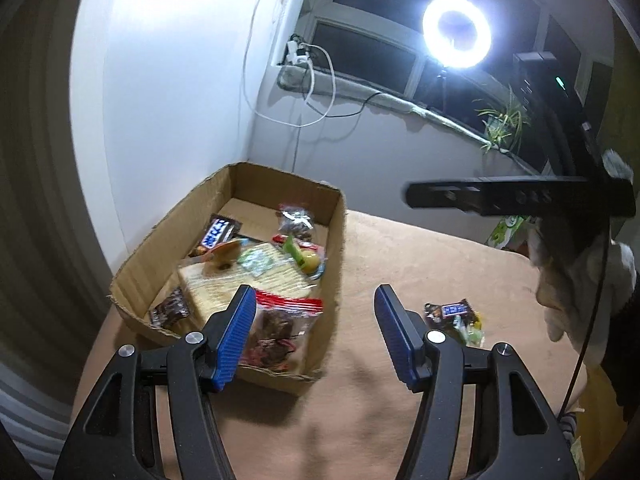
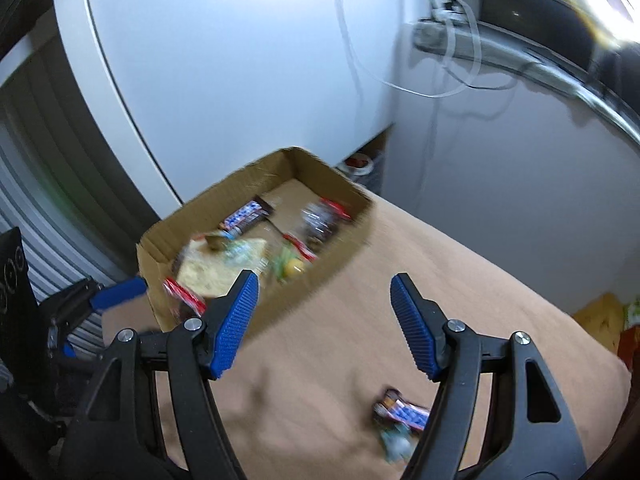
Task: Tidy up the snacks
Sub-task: 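Move the left gripper back toward the Snickers bar and mint candy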
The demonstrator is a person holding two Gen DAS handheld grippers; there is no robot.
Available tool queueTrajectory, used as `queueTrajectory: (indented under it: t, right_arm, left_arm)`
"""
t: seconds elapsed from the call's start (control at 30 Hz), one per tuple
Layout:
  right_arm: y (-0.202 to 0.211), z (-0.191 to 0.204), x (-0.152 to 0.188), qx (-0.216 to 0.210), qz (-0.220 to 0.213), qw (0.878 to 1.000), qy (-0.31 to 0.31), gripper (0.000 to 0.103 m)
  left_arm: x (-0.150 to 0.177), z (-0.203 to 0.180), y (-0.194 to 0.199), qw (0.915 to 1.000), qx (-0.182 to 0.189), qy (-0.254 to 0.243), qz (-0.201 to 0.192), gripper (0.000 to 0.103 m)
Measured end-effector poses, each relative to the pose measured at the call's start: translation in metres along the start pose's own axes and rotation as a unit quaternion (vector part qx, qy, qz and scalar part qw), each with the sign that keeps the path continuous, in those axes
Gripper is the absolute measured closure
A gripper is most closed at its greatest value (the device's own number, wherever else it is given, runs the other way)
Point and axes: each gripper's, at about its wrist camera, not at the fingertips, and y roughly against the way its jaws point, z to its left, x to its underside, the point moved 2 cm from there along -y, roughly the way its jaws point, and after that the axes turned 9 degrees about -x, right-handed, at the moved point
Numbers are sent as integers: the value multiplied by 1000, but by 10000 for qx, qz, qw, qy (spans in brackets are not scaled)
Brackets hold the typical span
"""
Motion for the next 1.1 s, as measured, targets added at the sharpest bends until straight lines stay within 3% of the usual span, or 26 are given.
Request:
queueTrajectory:
  t: [0.23,0.5,0.63,0.8,1.1]
  right_arm:
    - [43,-37,41,322,-32,9991,-256,32]
    - [56,-70,102,541,320,9967,-522,32]
    - [47,-85,126,508,591,9948,-648,48]
    - [36,-92,148,367,885,9922,-797,59]
    - [27,-103,164,179,933,9897,-1075,63]
  left_arm:
    - [5,-38,-3,9994,291,-183,49,42]
    - [16,-82,-18,9961,664,-500,311,46]
    - [26,-100,-30,9933,832,-598,526,54]
    - [37,-120,-50,9881,1007,-761,880,73]
    - [27,-149,-83,9805,1015,-1270,1102,74]
